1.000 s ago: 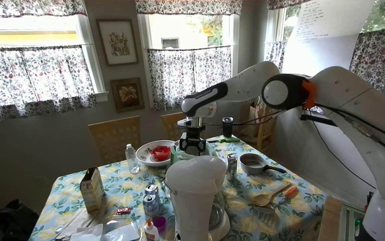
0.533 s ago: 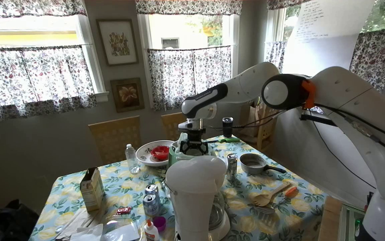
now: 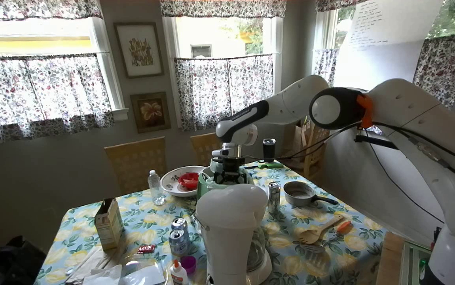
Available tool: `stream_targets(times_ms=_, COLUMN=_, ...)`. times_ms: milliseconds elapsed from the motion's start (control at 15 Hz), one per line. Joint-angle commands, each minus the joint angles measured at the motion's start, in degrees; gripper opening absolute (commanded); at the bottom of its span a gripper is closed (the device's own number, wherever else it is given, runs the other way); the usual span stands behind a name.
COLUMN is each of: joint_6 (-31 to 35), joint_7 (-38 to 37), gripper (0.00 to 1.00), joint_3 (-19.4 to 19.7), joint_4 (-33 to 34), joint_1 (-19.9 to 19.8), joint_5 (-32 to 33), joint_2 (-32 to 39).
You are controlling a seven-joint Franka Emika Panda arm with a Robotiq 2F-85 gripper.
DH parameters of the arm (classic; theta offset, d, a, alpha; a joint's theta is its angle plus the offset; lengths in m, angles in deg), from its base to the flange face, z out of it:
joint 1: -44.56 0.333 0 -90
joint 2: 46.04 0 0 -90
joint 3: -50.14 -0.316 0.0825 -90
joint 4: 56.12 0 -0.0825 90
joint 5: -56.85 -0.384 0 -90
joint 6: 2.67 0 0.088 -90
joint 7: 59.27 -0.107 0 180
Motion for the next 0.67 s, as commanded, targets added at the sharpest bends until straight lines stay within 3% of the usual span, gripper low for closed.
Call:
stream_targets(times_ms=0, joint_6=-0.1, joint_7=1.3, gripper=0.69, joint_3=-0.3, joint_4=-1.7, joint_1=-0.7, joint_5=-2.3, joint_2=-0.5)
stream_targets(times_ms=67, joint_6=0.4, joint_7=1.1, gripper=0.68, joint_3=-0.1, joint_4=-1.9, joint_1=-0.7, joint_5=-2.3, joint_2=-0.7)
stream_targets(times_ms=333, joint_6=1.1, joint_7=0.8, gripper=0.4, joint_3=0.0, joint_4=-2.1, joint_1=-1.0, joint_5=-2.7, joint_2=-1.4)
stream_targets(times_ms=600, joint_6=1.9, joint_7=0.5, gripper=0.37, joint_3=0.1, joint_4=-2.3, joint_1=-1.0, joint_5=-3.0, joint_2=-2.1)
